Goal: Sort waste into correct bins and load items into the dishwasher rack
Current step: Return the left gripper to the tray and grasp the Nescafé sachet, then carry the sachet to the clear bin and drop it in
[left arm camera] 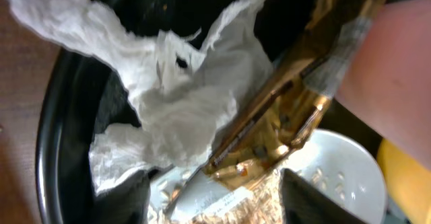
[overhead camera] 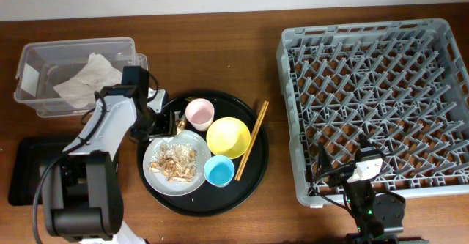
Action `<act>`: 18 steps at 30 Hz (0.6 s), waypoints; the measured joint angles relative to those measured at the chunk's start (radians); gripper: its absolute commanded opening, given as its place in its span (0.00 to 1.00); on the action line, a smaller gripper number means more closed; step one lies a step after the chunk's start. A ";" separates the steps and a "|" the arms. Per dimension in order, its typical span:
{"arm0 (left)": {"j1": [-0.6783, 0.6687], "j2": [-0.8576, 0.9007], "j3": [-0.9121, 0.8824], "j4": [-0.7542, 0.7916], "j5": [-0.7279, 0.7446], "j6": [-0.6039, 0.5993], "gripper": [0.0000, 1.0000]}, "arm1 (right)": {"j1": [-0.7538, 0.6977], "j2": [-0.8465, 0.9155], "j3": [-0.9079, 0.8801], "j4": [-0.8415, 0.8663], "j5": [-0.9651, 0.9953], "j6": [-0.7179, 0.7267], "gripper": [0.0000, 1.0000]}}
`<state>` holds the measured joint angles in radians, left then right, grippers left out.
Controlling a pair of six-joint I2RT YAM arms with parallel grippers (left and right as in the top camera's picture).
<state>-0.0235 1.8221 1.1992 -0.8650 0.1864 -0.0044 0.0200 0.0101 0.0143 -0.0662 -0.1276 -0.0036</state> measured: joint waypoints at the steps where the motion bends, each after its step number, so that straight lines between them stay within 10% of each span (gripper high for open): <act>1: 0.000 0.000 -0.012 0.020 0.000 0.003 0.67 | 0.000 0.000 0.000 0.000 0.000 0.000 0.99; 18: 0.000 0.001 -0.037 0.061 0.027 0.031 0.02 | 0.000 0.000 0.000 0.000 0.000 0.000 0.99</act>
<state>-0.0231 1.8233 1.1622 -0.8036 0.2138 0.0265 0.0200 0.0101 0.0143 -0.0662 -0.1276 -0.0040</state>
